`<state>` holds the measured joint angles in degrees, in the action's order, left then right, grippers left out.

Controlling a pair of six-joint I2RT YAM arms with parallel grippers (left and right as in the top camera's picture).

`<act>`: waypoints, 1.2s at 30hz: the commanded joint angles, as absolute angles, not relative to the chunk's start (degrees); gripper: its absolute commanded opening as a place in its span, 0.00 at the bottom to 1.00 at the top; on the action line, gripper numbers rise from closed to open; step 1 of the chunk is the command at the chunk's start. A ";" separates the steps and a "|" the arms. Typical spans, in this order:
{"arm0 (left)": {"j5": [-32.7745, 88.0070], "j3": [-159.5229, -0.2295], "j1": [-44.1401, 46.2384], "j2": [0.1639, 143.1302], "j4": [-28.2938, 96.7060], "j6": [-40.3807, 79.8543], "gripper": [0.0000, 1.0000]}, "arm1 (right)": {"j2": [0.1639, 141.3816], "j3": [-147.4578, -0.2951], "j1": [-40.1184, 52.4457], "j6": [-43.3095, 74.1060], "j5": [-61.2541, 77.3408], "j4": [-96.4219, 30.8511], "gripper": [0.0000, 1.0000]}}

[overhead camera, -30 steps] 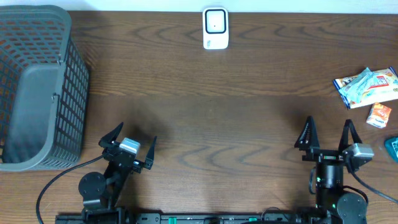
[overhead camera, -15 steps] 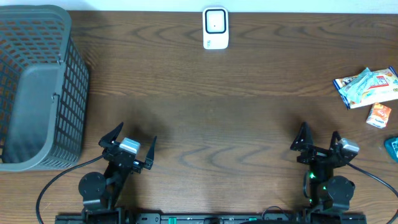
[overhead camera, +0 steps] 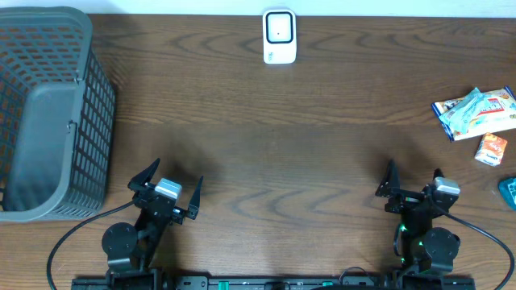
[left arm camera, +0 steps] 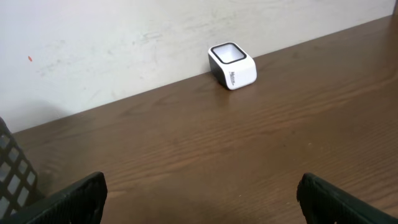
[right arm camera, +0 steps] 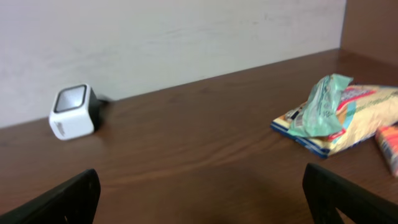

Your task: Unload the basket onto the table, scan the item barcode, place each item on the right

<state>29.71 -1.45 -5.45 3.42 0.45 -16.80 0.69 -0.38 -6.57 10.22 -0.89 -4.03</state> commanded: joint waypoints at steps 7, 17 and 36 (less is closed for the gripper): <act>30.46 -0.23 -5.21 3.22 2.33 -17.54 0.98 | 0.32 -0.32 -7.20 5.48 -0.73 -4.27 0.99; 30.44 -0.23 -5.21 3.22 2.33 -17.56 0.98 | 0.32 -0.32 -7.18 5.50 -0.73 -4.27 0.99; 27.09 -0.25 -4.86 2.04 2.13 -10.72 0.98 | 0.34 -0.32 -7.18 5.48 -0.73 -4.27 0.99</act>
